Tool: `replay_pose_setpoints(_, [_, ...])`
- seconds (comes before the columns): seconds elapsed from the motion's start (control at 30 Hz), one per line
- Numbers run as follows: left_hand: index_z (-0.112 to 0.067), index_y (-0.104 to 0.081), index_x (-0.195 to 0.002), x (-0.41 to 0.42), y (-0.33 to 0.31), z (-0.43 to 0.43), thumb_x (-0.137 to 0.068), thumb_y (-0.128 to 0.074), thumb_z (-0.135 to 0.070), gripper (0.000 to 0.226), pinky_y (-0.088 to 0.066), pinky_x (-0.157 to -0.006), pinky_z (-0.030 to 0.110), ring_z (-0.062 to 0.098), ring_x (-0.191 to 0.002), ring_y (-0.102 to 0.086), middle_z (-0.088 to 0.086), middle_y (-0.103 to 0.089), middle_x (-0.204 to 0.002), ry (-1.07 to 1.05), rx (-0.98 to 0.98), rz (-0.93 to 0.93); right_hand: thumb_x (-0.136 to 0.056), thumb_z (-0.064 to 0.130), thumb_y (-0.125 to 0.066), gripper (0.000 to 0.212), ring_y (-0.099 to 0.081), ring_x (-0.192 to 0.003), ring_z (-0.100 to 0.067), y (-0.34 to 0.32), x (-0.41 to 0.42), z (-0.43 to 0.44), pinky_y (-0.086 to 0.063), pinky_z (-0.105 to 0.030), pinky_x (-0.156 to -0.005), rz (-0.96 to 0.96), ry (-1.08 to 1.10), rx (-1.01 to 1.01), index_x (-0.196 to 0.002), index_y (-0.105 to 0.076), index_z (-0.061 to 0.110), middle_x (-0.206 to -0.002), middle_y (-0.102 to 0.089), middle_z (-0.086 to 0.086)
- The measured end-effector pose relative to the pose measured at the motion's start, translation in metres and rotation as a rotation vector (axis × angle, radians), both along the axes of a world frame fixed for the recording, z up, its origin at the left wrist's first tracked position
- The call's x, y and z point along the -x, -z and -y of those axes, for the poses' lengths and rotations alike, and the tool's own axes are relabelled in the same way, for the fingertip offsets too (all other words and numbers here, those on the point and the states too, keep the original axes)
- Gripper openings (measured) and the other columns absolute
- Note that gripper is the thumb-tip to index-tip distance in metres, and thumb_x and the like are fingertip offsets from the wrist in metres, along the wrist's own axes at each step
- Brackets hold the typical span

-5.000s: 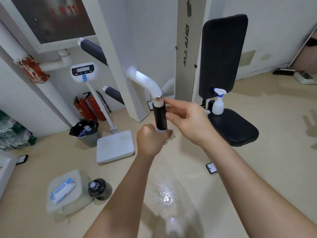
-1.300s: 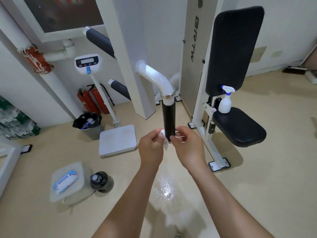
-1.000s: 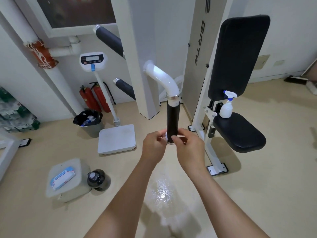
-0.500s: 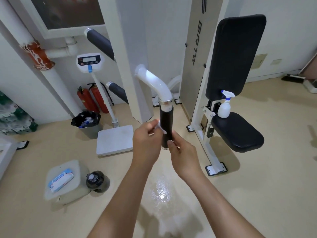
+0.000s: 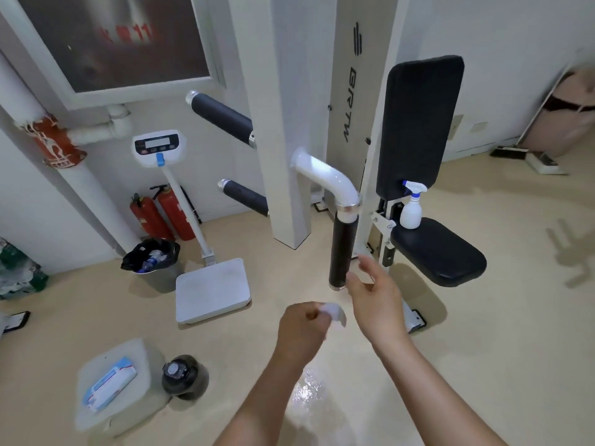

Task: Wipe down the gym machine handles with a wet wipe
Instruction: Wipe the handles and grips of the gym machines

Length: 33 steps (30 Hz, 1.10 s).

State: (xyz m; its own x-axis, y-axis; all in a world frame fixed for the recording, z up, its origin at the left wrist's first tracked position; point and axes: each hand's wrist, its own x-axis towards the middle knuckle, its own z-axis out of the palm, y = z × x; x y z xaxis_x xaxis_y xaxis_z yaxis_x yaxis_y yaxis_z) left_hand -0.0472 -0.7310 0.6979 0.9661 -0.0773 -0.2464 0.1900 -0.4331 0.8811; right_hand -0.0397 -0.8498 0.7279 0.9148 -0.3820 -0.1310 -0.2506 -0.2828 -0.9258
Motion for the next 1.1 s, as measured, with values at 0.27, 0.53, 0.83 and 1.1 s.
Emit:
replay_pose_setpoints(0.27, [-0.013,-0.058,-0.056,0.01,-0.069,-0.104,-0.088,-0.059,-0.022,0.034,-0.034,-0.049,0.021,0.015,-0.052,-0.039,0.004,-0.046,-0.057,0.071,0.425,-0.026,-0.087,0.031,-0.064,0.015,-0.068,-0.081,-0.009,-0.048,0.063,-0.084,-0.053,-0.025,-0.07,0.005,-0.152,-0.444,-0.101,-0.069,0.032,-0.087,-0.072,0.01])
replay_pose_setpoints(0.53, [-0.019,-0.07,-0.097,0.024,-0.096,-0.194,-0.082,-0.069,-0.041,0.027,-0.054,-0.077,0.024,0.015,-0.089,-0.068,0.004,-0.073,-0.096,0.222,0.515,0.071,-0.086,0.016,-0.066,0.008,-0.063,-0.068,-0.003,-0.073,0.071,-0.182,-0.047,-0.022,-0.065,0.15,0.04,-0.402,-0.082,-0.073,0.017,-0.072,-0.07,0.006])
replay_pose_setpoints(0.83, [-0.02,-0.075,-0.077,-0.001,-0.101,-0.235,-0.088,-0.064,-0.016,0.016,-0.049,-0.062,0.019,0.009,-0.069,-0.065,0.0,-0.074,-0.075,0.033,0.489,0.179,-0.099,0.015,-0.046,0.021,-0.064,-0.07,-0.017,-0.08,0.051,-0.228,-0.053,-0.026,-0.057,0.196,0.107,-0.656,-0.087,-0.06,0.006,-0.08,-0.067,-0.011])
replay_pose_setpoints(1.1, [-0.019,-0.07,-0.08,-0.055,-0.109,-0.253,-0.091,-0.051,-0.004,0.027,-0.046,-0.059,0.03,0.022,-0.06,-0.06,0.01,-0.067,-0.068,0.075,0.665,-0.012,-0.078,0.009,-0.073,0.025,-0.062,-0.068,-0.021,-0.074,0.002,-0.233,-0.05,-0.026,-0.056,0.196,-0.13,-0.741,-0.099,-0.065,-0.002,-0.084,-0.068,-0.016])
